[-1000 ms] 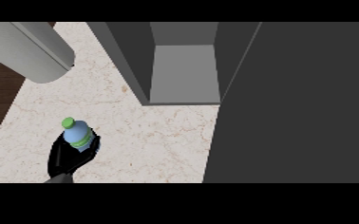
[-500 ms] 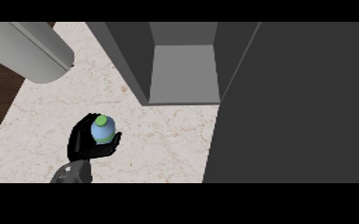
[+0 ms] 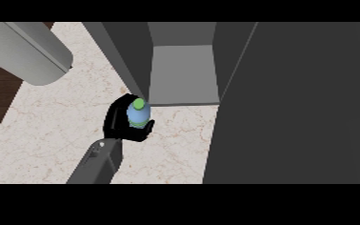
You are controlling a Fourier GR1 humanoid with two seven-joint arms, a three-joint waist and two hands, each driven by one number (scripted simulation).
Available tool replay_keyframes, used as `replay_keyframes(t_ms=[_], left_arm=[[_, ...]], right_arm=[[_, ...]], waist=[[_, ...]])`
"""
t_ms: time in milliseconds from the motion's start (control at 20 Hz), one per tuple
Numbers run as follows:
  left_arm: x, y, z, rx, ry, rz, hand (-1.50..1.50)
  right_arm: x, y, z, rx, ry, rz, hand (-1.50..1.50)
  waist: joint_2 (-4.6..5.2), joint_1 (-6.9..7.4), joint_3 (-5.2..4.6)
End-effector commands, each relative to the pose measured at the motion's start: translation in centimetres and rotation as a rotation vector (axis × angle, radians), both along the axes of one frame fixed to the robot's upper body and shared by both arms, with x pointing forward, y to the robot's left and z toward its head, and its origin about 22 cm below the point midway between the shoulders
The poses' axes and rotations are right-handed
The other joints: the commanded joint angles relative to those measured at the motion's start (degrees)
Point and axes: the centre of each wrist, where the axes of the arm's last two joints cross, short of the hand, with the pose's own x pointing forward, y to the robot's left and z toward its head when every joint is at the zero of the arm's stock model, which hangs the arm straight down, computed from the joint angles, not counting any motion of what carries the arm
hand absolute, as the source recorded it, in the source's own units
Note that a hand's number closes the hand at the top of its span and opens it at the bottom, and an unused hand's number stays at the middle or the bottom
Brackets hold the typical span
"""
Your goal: Pick up the bottled water, place it into the cabinet and close the cabinet
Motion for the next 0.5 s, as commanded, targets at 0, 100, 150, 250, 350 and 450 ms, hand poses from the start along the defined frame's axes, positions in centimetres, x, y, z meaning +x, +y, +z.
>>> replay_keyframes(t_ms=[0,100,150,250,350,450], left_arm=[[0.8,-2.5,0.9,-0.017,0.006,-0.049,1.5],[2.0,-3.5,3.1,-0.032,0.006,-0.061,1.5],[2.1,-3.8,2.4,-0.014,0.007,-0.033,1.5],[2.7,-4.8,4.1,-0.056,0.006,-0.057,1.5],[3.1,-5.8,4.8,-0.052,0.024,-0.053,1.5],[4.0,-6.6,6.4,-0.037,0.0,-0.065,1.5]], right_arm=[[-2.3,-1.1,1.9,0.083,-0.028,0.054,-1.5],[-2.2,-1.3,1.3,0.088,-0.011,0.036,-1.5],[-2.8,-1.8,1.7,0.08,-0.02,0.071,-1.5],[-1.4,-2.4,0.6,0.098,-0.025,0.041,-1.5],[-1.2,-2.7,0.8,0.106,-0.014,0.038,-1.5],[-0.8,-2.8,-0.1,0.114,-0.01,0.018,-1.5]], waist=[[-0.02,-0.12,-0.03],[-0.19,0.35,0.01],[-0.03,-1.09,-0.02],[-0.17,-0.39,0.03],[-0.22,-1.26,0.02],[-0.2,-0.82,0.05]])
